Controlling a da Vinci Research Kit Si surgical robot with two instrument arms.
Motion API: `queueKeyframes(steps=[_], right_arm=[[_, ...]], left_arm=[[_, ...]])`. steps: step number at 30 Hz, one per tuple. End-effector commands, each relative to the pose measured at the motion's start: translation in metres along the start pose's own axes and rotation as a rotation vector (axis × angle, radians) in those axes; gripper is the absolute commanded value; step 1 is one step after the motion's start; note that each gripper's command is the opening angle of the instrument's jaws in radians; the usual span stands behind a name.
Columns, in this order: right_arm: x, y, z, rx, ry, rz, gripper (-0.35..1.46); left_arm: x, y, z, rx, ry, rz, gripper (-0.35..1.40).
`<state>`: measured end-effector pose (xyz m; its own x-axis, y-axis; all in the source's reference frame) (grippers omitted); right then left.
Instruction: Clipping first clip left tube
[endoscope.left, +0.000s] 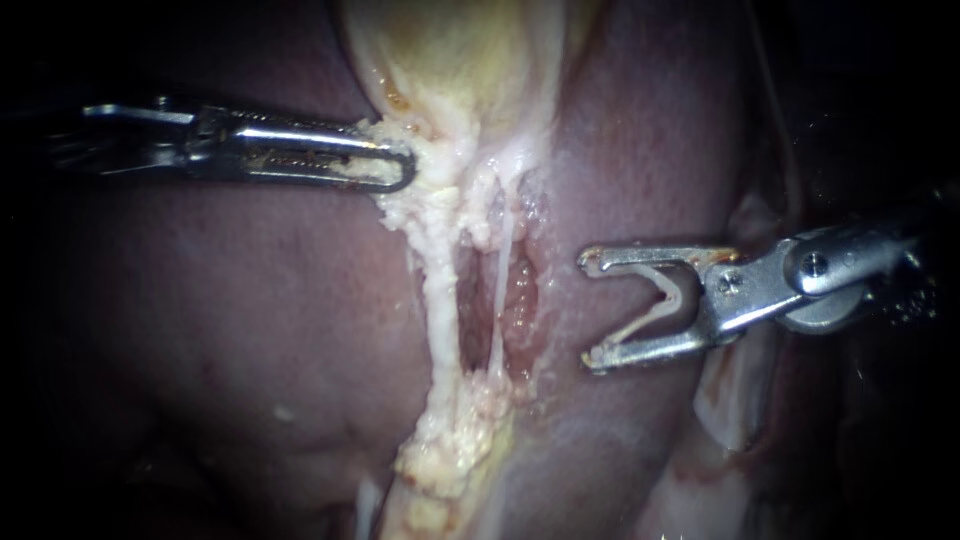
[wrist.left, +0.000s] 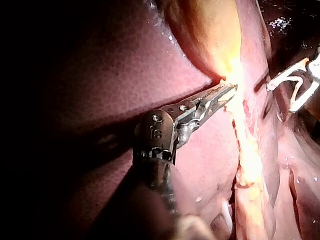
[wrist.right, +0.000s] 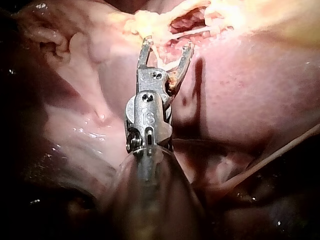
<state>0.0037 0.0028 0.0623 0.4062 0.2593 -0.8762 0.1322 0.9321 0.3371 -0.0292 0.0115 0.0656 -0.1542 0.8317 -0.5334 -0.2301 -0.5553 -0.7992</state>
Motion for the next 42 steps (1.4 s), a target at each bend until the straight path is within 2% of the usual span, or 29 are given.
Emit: queueKeyframes(steps=[1, 5, 8, 11, 18, 25, 31, 36, 42], right_arm=[[0.0000, 0.0000, 0.0000, 0.001, 0.000, -0.001, 0.50], [0.0000, 0.0000, 0.0000, 0.004, 0.001, -0.001, 0.50], [0.0000, -0.0001, 0.0000, 0.007, 0.001, -0.001, 0.50], [0.0001, -0.0002, 0.0002, 0.009, 0.002, -0.001, 0.50], [0.0009, -0.0004, 0.0035, 0.018, 0.002, -0.001, 0.50], [-0.0001, -0.0008, 0.0083, 0.038, 0.002, -0.014, 0.50], [0.0001, -0.0003, 0.0112, 0.052, 0.000, -0.014, 0.50], [0.0007, 0.0001, 0.0127, 0.094, 0.035, -0.009, 0.50], [0.0006, 0.0000, 0.0141, 0.169, 0.079, 0.002, 0.48]], left_arm=[[0.0002, 0.0002, -0.0003, -0.002, 0.000, -0.001, -0.35], [0.0022, 0.0012, -0.0031, -0.010, -0.002, -0.015, -0.35], [0.0037, 0.0020, -0.0054, -0.004, 0.015, -0.020, -0.35], [0.0044, 0.0024, -0.0068, -0.002, 0.028, -0.020, -0.35], [0.0041, 0.0024, -0.0062, 0.003, 0.030, -0.012, -0.35], [0.0041, 0.0025, -0.0060, 0.005, 0.031, -0.012, -0.35], [0.0041, 0.0025, -0.0059, 0.005, 0.031, -0.013, -0.35], [0.0042, 0.0025, -0.0058, 0.005, 0.031, -0.013, -0.35], [0.0042, 0.0024, -0.0058, 0.005, 0.031, -0.013, -0.35]])
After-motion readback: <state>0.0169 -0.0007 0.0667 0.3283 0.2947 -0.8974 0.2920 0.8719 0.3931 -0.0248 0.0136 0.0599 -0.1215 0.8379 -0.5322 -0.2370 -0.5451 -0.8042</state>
